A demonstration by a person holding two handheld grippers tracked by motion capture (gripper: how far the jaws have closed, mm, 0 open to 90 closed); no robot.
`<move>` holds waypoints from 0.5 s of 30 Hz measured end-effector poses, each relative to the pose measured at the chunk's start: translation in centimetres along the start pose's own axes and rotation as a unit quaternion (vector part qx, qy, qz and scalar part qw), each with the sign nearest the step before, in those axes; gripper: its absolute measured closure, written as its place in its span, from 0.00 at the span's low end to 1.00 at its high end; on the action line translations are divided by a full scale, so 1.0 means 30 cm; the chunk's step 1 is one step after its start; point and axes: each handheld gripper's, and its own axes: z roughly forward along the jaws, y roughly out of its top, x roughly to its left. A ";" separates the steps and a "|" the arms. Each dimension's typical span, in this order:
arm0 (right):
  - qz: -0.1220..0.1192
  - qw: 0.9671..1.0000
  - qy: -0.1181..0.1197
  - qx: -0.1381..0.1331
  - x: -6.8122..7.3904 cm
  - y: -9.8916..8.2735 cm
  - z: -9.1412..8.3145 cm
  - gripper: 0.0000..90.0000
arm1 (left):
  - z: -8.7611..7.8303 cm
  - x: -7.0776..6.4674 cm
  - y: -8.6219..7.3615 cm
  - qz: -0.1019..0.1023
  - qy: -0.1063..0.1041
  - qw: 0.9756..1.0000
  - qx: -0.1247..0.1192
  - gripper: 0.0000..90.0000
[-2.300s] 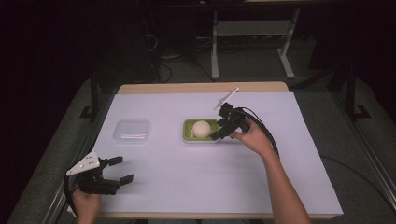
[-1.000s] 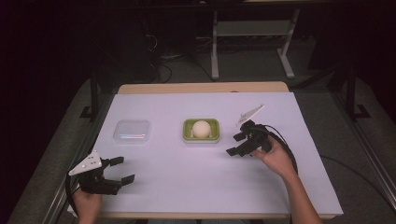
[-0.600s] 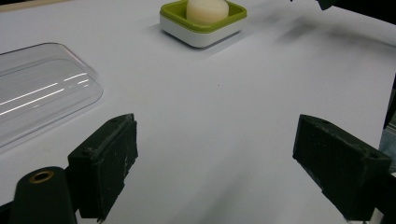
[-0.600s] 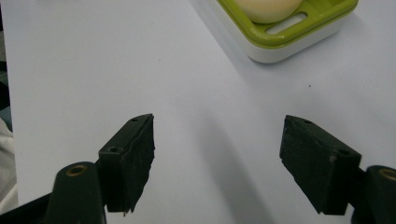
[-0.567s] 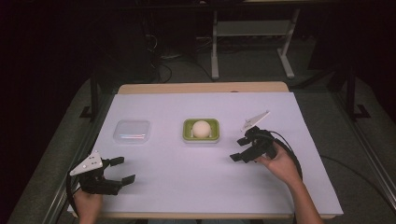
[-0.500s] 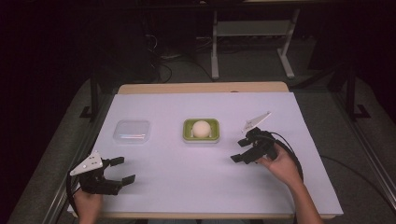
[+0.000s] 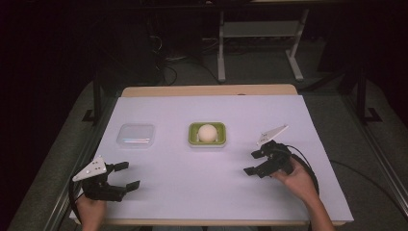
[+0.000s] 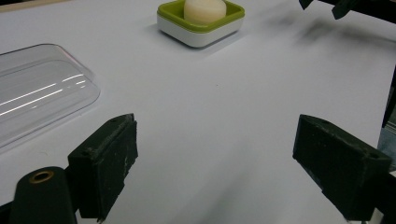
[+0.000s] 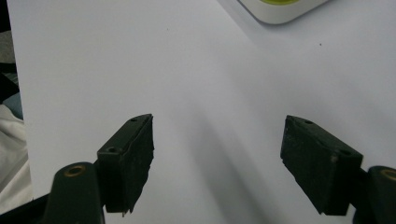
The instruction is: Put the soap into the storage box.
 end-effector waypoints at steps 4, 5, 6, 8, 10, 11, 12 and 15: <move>0.004 1.000 -0.003 -0.004 0.006 -0.037 -0.010 0.28 | 0.001 -0.001 0.000 0.000 -0.001 1.000 0.000 0.15; 0.006 1.000 -0.003 -0.006 0.009 -0.047 -0.012 0.28 | 0.001 -0.001 0.000 0.001 0.000 1.000 0.001 0.15; 0.009 1.000 -0.003 -0.007 0.012 -0.057 -0.015 0.28 | 0.001 -0.001 0.000 0.000 -0.001 1.000 0.000 0.15; 0.012 1.000 -0.004 -0.009 0.018 -0.077 -0.020 0.28 | 0.002 -0.002 0.000 -0.001 0.000 1.000 0.001 0.15; 0.013 1.000 -0.004 -0.012 0.025 -0.096 -0.024 0.27 | 0.002 -0.003 0.000 -0.001 0.000 1.000 0.001 0.15; 0.017 1.000 -0.005 -0.015 0.034 -0.116 -0.030 0.27 | 0.003 -0.004 -0.001 -0.003 -0.001 1.000 0.000 0.15; 0.017 1.000 -0.005 -0.015 0.034 -0.116 -0.030 0.27 | 0.003 -0.005 -0.001 -0.002 -0.001 1.000 0.000 0.15; 0.022 1.000 -0.010 -0.018 0.054 -0.144 -0.042 0.27 | 0.003 -0.006 0.000 0.001 -0.002 1.000 0.000 0.15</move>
